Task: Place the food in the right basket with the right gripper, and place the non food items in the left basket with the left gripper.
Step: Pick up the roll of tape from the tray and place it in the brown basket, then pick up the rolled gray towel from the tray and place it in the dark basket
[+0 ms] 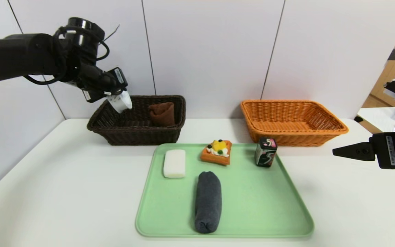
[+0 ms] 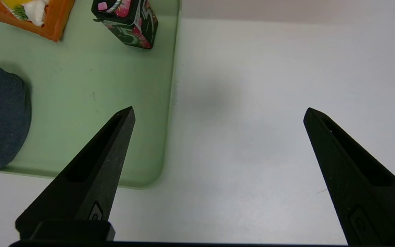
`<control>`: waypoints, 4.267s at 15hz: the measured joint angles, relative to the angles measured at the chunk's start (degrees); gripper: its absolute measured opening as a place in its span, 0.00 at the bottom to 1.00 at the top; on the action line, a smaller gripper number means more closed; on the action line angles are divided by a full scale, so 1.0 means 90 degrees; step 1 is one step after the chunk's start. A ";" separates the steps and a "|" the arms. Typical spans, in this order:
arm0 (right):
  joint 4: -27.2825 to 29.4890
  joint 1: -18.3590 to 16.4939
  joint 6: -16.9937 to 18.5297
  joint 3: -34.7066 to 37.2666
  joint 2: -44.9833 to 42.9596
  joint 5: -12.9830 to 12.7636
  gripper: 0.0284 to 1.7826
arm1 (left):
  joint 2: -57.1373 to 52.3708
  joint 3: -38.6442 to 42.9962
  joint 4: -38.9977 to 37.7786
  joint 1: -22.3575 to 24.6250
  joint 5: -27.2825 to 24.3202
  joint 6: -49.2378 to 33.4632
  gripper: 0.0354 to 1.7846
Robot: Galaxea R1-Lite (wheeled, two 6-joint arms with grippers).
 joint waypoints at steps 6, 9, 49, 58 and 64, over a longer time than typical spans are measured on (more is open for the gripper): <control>-0.0007 -0.0016 0.0003 0.0119 -0.0144 0.0015 0.95 | 0.0569 -0.0022 -0.0126 0.0175 -0.0012 0.0102 0.69; -0.0028 -0.0014 -0.0007 0.0261 -0.0202 0.0012 0.95 | 0.0115 -0.0042 -0.0111 -0.0022 -0.0033 0.0089 0.78; -0.0425 0.0146 -0.0049 0.1078 -0.0245 0.0008 0.95 | 0.1196 -0.0042 0.2835 -0.4867 -0.0042 -0.1105 0.13; -0.0475 0.0175 -0.0024 0.1158 -0.0219 0.0005 0.95 | -0.0752 -0.0056 0.0547 -0.3203 -0.1735 -0.1096 0.13; -0.0790 0.0175 0.0003 0.1164 -0.0141 -0.0004 0.95 | -0.0874 -0.0022 -0.0236 -0.1054 -0.0886 -0.1010 0.13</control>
